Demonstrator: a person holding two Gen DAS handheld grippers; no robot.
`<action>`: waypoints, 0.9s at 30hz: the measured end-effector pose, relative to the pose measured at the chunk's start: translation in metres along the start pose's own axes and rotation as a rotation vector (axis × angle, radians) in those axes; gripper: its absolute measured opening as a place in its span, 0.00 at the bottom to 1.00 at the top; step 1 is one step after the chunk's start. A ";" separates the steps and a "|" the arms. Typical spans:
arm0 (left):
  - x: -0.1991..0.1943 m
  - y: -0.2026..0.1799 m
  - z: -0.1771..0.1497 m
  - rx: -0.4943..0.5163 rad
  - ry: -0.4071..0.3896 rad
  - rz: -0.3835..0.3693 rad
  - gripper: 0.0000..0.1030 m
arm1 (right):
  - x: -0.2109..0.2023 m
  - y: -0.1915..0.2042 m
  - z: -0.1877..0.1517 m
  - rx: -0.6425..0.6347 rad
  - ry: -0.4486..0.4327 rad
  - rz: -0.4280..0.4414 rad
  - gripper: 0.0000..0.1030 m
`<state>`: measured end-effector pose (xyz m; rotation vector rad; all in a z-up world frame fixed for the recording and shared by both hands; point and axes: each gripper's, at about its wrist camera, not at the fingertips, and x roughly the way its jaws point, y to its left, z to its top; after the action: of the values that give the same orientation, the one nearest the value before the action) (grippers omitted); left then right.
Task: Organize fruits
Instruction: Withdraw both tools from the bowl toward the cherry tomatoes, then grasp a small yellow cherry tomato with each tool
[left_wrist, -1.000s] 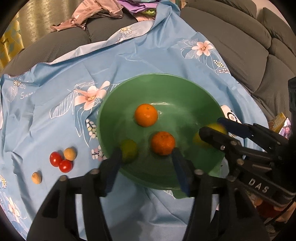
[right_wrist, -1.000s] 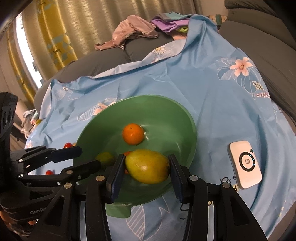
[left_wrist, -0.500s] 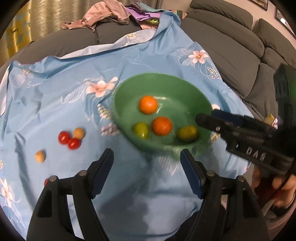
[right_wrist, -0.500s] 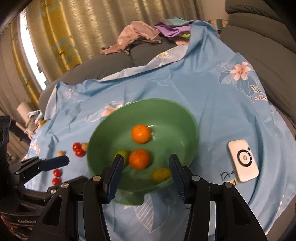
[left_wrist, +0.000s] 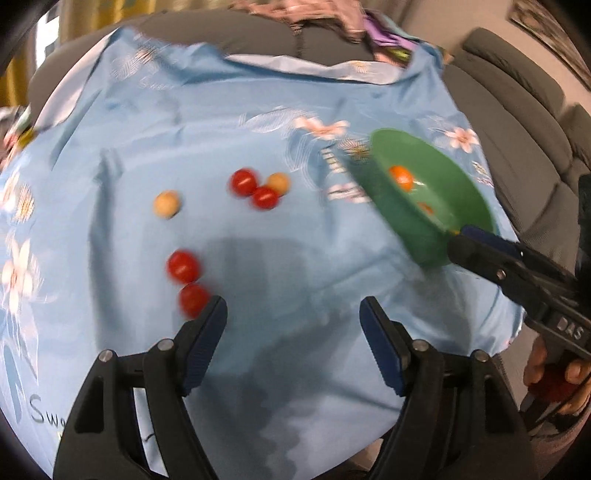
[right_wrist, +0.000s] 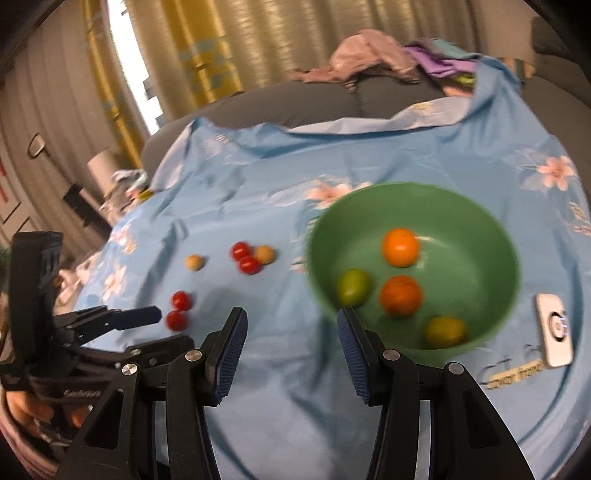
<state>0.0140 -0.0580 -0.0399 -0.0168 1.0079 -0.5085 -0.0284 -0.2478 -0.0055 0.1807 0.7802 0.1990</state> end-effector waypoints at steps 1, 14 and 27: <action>0.000 0.007 -0.001 -0.014 0.003 0.004 0.72 | 0.004 0.004 -0.001 0.000 0.012 0.019 0.50; 0.007 0.066 0.018 -0.104 -0.031 0.053 0.71 | 0.086 0.041 0.023 -0.028 0.131 0.039 0.50; 0.039 0.096 0.061 -0.091 -0.024 0.103 0.63 | 0.158 0.041 0.078 -0.084 0.168 -0.175 0.37</action>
<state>0.1184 -0.0031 -0.0619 -0.0514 1.0024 -0.3672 0.1321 -0.1768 -0.0487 0.0157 0.9476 0.0812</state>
